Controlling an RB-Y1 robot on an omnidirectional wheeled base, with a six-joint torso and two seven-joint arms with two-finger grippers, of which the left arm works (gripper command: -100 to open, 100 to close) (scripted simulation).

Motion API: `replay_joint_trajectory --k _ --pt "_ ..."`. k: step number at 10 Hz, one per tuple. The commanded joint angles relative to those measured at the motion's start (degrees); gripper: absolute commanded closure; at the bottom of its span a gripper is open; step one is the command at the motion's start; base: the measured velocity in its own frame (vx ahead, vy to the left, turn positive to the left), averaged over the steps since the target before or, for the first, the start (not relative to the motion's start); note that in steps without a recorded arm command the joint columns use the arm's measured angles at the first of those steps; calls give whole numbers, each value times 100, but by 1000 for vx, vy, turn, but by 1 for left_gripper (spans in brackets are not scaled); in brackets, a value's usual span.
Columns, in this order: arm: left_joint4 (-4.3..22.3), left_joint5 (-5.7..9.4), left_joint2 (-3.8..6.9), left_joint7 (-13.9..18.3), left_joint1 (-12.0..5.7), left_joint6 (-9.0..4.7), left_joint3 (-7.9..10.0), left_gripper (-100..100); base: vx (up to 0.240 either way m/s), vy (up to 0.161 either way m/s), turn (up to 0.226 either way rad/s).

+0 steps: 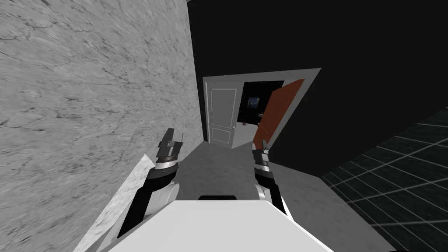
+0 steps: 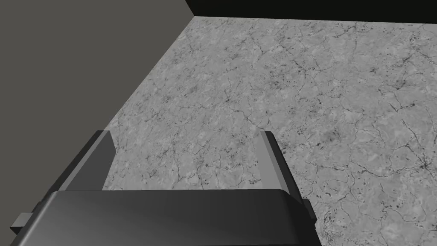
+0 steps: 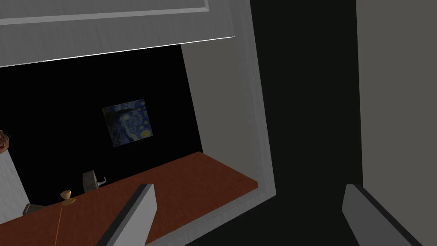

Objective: Push the door open

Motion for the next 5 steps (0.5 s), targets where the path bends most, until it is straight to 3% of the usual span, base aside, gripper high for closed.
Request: replay_joint_trajectory --k 1,3,5 --pt "172 158 46 157 -8 -115 -62 -100 80 -42 -180" --pt "306 282 78 279 -14 -205 -111 -100 166 -31 -136" --pt "538 496 128 492 -24 -360 -195 -100 190 -29 -147"
